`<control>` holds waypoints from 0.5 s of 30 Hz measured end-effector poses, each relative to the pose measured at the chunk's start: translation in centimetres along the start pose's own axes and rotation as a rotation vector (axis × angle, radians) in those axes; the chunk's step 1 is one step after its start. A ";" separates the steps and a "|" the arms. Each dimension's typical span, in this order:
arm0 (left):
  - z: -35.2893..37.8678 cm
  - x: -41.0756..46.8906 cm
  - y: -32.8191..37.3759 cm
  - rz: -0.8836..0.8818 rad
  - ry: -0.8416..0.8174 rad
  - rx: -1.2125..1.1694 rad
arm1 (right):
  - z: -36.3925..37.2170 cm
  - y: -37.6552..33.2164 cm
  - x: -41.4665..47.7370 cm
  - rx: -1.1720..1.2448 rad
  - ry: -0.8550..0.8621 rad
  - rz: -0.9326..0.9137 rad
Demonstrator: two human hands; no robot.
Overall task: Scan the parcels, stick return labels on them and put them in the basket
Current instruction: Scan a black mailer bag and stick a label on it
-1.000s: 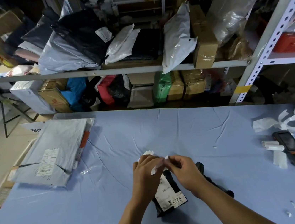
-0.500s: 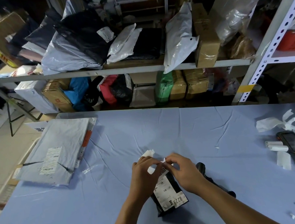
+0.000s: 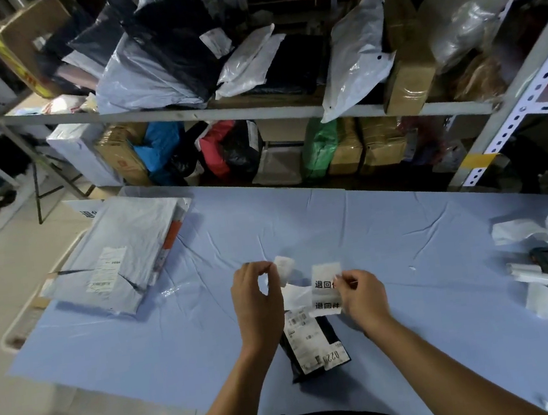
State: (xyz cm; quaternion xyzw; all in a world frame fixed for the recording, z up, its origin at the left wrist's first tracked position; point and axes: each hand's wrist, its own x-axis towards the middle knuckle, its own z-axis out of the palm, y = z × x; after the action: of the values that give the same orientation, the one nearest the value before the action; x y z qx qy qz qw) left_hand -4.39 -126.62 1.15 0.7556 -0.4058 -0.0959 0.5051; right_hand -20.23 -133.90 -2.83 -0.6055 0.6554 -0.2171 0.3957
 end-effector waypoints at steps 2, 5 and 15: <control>-0.2 -0.3 0.0 0.115 0.014 0.126 | -0.2 -0.4 -0.3 0.004 0.061 0.017; -0.2 -1.3 -0.3 0.284 0.019 0.278 | -0.3 -1.7 -1.5 0.197 -0.038 0.057; -1.2 -4.7 -1.9 0.565 -0.238 0.382 | 0.0 -2.7 -3.7 0.542 -0.340 0.150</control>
State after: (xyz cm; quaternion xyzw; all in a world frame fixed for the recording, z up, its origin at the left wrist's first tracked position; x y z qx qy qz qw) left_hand -5.80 -122.17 -1.18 0.6781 -0.6650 0.0378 0.3107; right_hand -18.74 -130.76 0.18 -0.4558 0.5412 -0.2497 0.6611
